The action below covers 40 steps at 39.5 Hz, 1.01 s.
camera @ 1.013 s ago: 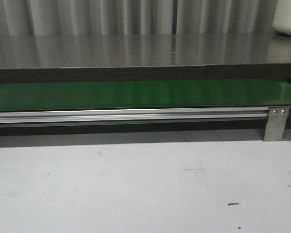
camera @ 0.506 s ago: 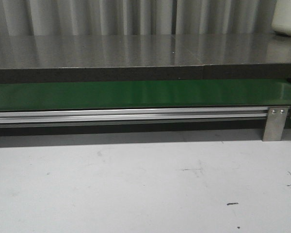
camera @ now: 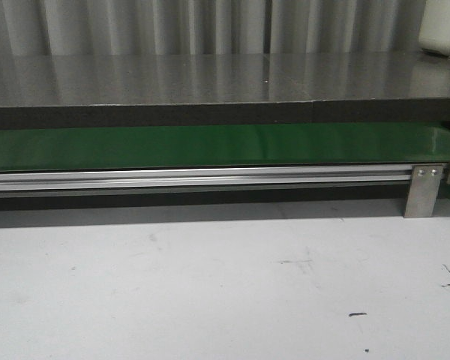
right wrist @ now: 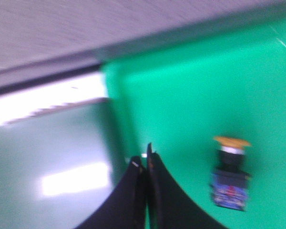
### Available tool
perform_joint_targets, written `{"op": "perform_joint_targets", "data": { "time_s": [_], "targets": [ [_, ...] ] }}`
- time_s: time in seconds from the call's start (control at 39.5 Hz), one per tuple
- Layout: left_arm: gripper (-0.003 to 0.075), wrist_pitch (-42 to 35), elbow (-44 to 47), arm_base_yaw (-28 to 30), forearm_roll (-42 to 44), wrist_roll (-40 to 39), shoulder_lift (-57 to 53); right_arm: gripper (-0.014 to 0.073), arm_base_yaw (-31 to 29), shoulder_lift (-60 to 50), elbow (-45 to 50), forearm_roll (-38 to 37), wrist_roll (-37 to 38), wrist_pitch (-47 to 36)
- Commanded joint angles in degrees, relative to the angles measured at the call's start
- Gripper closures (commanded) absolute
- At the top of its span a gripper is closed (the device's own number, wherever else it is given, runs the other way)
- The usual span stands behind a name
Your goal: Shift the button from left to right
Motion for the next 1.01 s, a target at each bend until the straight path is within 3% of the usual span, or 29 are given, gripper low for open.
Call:
{"op": "perform_joint_targets", "data": {
  "time_s": [0.0,0.13,0.28,0.61,0.99],
  "targets": [
    [0.0741,-4.62,-1.49,-0.24,-0.77,-0.28,0.63,0.0659,2.55,-6.24,-1.81,0.73,-0.24,-2.75],
    [0.0741,-4.62,-1.49,-0.24,-0.77,-0.28,0.63,0.0664,5.47,-10.19,-0.97,0.73,-1.69,-2.07],
    [0.0741,-4.62,-1.49,-0.24,-0.77,-0.28,0.63,0.0664,10.37,-18.01,7.15,0.80,-4.15,-6.81],
    [0.0741,-4.62,-1.49,-0.24,-0.77,-0.28,0.63,0.0664,18.40,-39.64,36.38,0.80,-5.67,-22.71],
    [0.0741,-4.62,-1.49,-0.24,-0.77,-0.28,0.63,0.0664,19.17,-70.69,70.03,0.80,-5.67,-38.68]
  ]
}}
